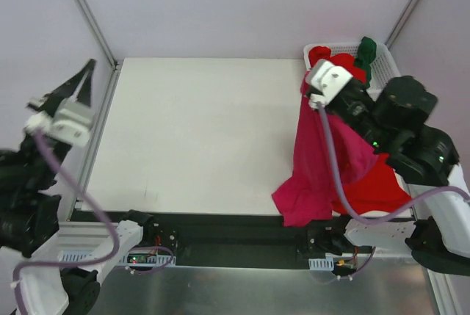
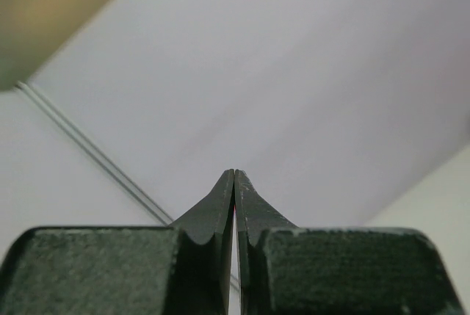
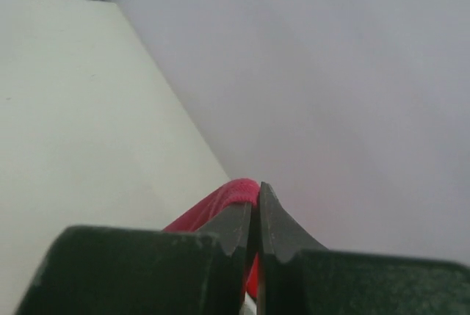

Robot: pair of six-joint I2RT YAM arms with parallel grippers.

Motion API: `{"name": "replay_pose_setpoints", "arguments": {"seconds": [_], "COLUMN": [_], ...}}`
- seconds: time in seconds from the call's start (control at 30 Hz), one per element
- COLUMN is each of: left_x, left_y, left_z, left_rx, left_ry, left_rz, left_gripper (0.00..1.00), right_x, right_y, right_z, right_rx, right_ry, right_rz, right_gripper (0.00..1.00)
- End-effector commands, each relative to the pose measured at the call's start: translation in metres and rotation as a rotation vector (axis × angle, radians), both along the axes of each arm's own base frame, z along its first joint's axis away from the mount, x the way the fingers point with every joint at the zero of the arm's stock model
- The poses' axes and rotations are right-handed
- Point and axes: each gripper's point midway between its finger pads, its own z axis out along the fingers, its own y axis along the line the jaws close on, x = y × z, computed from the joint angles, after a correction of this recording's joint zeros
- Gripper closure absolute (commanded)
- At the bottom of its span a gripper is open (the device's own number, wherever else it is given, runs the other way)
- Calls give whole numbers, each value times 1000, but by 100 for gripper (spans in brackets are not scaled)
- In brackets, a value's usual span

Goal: Fold and stack the t-shirts

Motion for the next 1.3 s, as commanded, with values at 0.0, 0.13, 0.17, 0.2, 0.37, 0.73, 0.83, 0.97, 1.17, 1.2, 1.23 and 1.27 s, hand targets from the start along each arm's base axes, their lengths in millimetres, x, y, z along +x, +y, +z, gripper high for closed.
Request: {"name": "replay_pose_setpoints", "arguments": {"seconds": [0.0,0.13,0.17,0.2,0.37,0.73,0.83,0.97,1.17,1.2,1.23,1.27], "left_x": [64,106,117,122,143,148,148,143,137,137,138,139], "left_y": [-12,-14,-17,-19,-31,-33,-35,-39,-53,-55,-60,-63], "left_z": [-64,-100,-104,-108,-122,-131,-135,-142,-158,-167,-169,-172], "left_rx": [-37,-55,-60,-55,-72,-74,-87,-83,-106,-102,-102,-104], "left_ry": [232,328,337,343,387,411,429,443,544,590,611,631], "left_rz": [7,50,50,44,6,8,-7,-34,-118,-124,-149,-158], "left_gripper": [100,100,100,100,100,100,100,95,89,89,89,90], "right_x": [-1,7,16,23,98,202,213,195,147,138,135,135], "right_y": [40,71,85,91,100,102,101,58,13,9,9,9], "right_z": [-19,-53,-58,-60,-21,80,18,-18,-33,-29,-34,-37], "right_rx": [69,26,22,18,161,181,-14,-75,-95,-89,-110,-112], "right_ry": [109,198,196,184,53,-328,-265,-175,-56,-56,-38,-32], "right_rz": [106,157,162,160,-3,-253,-315,-390,-393,-370,-354,-357], "right_gripper": [99,99,99,99,99,81,15,0,3,4,3,4]}}
